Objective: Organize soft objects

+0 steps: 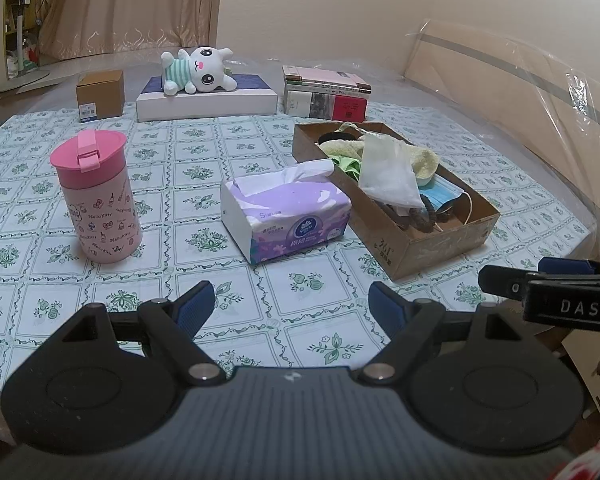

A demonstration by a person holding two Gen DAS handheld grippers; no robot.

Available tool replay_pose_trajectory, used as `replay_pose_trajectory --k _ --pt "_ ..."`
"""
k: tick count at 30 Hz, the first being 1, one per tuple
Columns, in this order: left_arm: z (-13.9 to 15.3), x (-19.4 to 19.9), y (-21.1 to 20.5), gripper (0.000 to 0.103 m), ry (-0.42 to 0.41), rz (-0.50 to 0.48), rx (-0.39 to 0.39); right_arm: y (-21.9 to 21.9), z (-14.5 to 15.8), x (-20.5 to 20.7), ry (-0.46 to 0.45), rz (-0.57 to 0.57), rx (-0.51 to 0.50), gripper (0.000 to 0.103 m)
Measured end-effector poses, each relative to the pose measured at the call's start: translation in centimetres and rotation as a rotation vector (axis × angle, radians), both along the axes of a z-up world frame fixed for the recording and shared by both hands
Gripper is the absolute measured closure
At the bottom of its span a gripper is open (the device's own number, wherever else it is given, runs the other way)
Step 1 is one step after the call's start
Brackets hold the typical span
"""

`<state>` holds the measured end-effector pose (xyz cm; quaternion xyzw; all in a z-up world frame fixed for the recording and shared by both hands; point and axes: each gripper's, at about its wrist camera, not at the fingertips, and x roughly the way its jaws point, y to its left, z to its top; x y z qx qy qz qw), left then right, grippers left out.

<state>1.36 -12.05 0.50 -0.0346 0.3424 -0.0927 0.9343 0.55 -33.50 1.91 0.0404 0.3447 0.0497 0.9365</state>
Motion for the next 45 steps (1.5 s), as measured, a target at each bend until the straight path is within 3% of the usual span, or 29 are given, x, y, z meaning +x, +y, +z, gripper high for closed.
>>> replay_pose_trajectory --k 45 --pt "0.24 0.04 -0.16 0.021 -0.007 -0.005 0.005 -0.49 0.48 0.14 -0.008 -0.004 -0.007 0.018"
